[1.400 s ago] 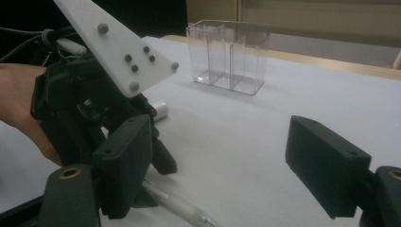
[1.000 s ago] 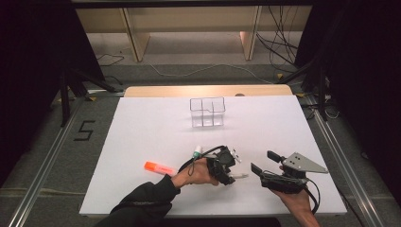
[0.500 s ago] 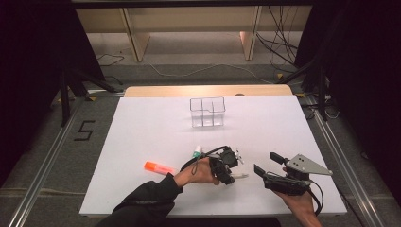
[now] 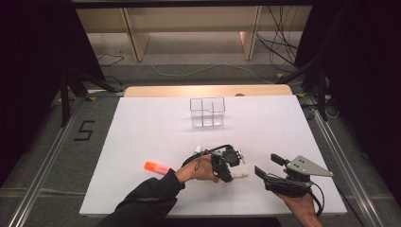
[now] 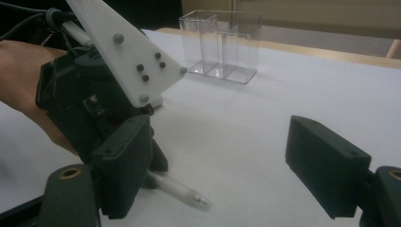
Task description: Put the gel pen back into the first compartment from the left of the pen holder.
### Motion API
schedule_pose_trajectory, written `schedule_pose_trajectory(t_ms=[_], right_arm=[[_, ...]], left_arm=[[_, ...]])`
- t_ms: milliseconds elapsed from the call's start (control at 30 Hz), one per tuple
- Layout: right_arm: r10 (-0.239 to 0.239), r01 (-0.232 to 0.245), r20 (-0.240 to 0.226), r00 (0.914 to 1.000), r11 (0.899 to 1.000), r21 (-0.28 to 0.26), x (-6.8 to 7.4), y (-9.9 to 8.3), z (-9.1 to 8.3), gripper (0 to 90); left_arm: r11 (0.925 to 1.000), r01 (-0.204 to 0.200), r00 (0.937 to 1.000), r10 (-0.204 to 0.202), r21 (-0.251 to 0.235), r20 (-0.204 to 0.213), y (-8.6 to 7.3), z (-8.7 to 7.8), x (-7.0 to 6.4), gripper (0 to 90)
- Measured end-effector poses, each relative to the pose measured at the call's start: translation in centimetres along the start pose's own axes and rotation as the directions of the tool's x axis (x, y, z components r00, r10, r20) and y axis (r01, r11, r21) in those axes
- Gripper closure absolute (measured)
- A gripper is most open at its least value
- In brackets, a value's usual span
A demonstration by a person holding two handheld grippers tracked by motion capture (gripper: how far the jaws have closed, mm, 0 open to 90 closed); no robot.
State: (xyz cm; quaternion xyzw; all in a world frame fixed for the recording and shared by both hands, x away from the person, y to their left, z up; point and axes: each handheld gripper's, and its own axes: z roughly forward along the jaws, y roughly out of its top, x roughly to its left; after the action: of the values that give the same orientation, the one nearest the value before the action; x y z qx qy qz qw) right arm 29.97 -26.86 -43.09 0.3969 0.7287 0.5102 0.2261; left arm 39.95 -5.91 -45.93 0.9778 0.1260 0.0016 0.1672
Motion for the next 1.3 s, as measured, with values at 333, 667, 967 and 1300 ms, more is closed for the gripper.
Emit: schedule_pose_trajectory(t_ms=[333, 667, 967, 1300], right_arm=[[-0.006, 0.006, -0.002, 1.0000, 1.000, 0.002, 0.1, 0.0, 0.0, 24.3], [-0.005, 0.005, -0.002, 1.0000, 1.000, 0.003, 0.1, 0.0, 0.0, 24.4], [-0.007, 0.007, -0.001, 1.0000, 1.000, 0.003, 0.1, 0.0, 0.1, 24.4], [-0.011, 0.011, -0.003, 0.9999, 1.000, 0.005, 0.2, 0.0, 0.1, 24.4]], left_arm=[[1.0000, -0.007, 0.9998, 0.007, 0.006, -0.018, 0.0, 0.0, 0.0, 75.0], [0.9993, 0.012, 0.9995, -0.013, -0.034, -0.028, -0.5, -0.6, 0.7, 79.0], [0.9670, 0.096, 0.9924, -0.111, -0.236, -0.053, -1.4, -3.8, 2.4, 79.0], [0.8359, 0.201, 0.9513, -0.291, -0.511, -0.102, -3.3, -7.4, 4.6, 79.0]])
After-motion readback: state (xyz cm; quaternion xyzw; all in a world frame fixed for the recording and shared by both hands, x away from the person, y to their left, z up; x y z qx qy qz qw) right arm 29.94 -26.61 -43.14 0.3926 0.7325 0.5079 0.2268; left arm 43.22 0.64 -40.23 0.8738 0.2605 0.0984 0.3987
